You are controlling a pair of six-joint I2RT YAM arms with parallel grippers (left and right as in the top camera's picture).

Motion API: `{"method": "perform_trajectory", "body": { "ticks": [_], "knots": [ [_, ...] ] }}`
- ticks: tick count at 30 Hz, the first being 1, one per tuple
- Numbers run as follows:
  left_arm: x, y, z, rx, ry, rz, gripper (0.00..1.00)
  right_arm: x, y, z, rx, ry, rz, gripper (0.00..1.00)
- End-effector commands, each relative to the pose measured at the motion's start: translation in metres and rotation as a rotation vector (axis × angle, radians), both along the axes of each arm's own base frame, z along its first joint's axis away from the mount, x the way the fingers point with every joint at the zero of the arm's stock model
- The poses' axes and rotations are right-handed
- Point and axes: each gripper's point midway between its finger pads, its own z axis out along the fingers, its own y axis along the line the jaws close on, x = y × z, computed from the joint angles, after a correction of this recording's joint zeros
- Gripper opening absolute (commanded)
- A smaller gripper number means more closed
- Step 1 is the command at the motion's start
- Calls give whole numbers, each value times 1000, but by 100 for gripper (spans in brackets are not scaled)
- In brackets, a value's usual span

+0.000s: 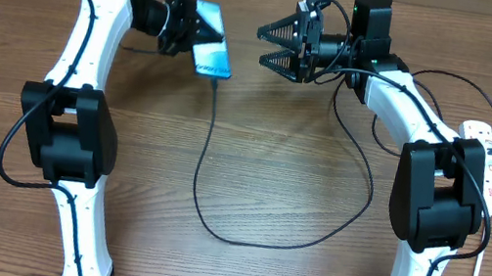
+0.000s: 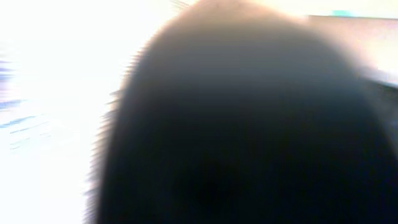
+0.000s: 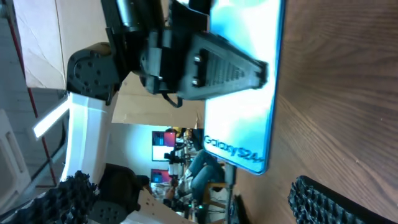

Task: Plug charger to phone and switch on socket

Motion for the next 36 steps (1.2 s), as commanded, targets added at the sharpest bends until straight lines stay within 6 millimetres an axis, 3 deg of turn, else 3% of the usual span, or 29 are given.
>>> {"method": "perform_trajectory", "body": {
  "ticks": [1, 7, 13, 25, 36],
  "knots": [
    [-5, 3, -9, 124, -93, -92, 4, -4, 1, 23, 20, -99, 21, 100],
    [-18, 10, -32, 314, -33, -114, 4, -3, 1, 23, 18, -100, 17, 100],
    [-27, -3, -41, 406, -24, -160, 4, -3, 1, 23, 18, -100, 17, 100],
    [-51, -3, -79, 725, 76, -161, 4, -3, 1, 23, 18, -100, 17, 100],
    [-69, -4, -124, 713, 139, -164, 4, -3, 1, 23, 18, -100, 17, 100]
  ]
}}
